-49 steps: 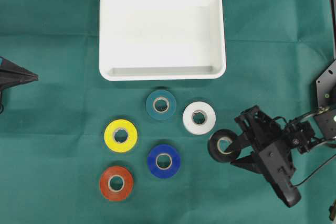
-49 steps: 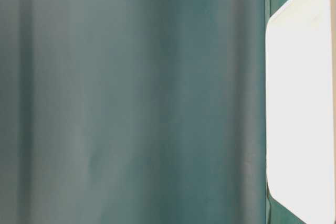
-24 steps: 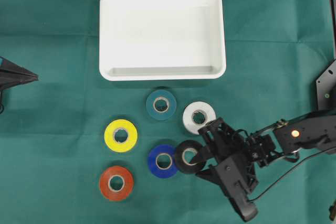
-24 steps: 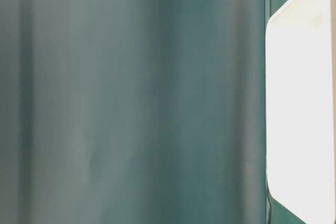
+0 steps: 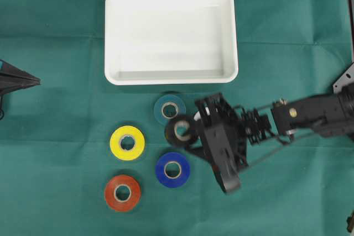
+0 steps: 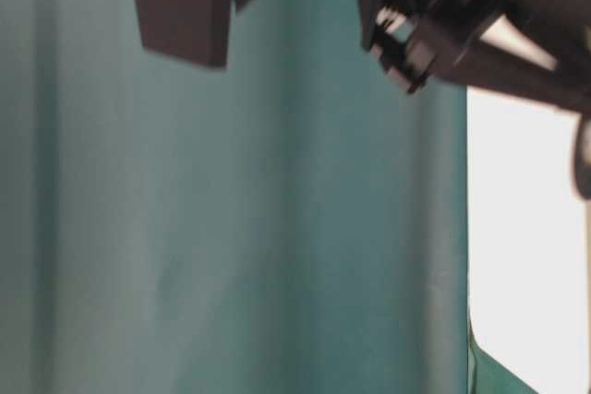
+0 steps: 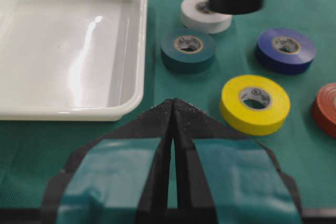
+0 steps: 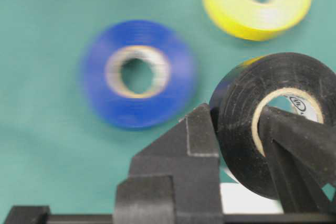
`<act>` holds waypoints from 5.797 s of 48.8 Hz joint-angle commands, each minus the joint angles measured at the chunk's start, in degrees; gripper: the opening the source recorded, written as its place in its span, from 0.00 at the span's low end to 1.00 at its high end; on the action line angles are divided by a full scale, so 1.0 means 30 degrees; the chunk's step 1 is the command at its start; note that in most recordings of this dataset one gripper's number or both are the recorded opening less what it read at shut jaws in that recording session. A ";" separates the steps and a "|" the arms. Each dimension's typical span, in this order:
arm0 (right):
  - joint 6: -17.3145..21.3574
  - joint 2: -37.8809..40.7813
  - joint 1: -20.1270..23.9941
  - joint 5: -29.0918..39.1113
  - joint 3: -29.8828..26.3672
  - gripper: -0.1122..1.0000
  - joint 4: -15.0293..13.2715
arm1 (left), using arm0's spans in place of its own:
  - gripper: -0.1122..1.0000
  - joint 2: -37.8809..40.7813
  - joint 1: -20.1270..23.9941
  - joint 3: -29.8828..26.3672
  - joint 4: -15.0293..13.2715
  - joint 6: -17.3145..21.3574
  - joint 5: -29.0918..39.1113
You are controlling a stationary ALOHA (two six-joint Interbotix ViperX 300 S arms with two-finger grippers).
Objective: Put the tape into the white case with the right arm.
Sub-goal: 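Lift the black tape roll and carry it over the white tray, then release the black roll in the tray and retract the right gripper, then move the right gripper down to the blue tape roll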
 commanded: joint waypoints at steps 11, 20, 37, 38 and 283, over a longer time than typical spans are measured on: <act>0.0029 -0.0264 -0.2607 -0.0117 -0.0498 0.12 0.0029 | 0.11 0.0264 0.0029 -0.0117 0.0029 -0.0029 -0.0146; 0.0029 -0.0264 -0.4102 -0.0205 -0.0439 0.12 0.0000 | 0.11 0.0264 0.0029 -0.0117 0.0029 -0.0029 -0.0146; 0.0029 0.0791 -0.6240 -0.0410 -0.0703 0.12 0.0000 | 0.11 0.0264 0.0029 -0.0117 0.0029 0.0000 -0.0146; 0.0029 0.0850 -0.6299 -0.0469 -0.0762 0.12 0.0000 | 0.11 0.0264 0.0029 -0.0117 0.0000 0.0000 -0.0146; -0.0088 0.0908 0.2314 -0.3896 0.1289 0.66 -0.0264 | 0.11 0.0146 0.0059 -0.0059 0.0000 -0.0117 -0.0146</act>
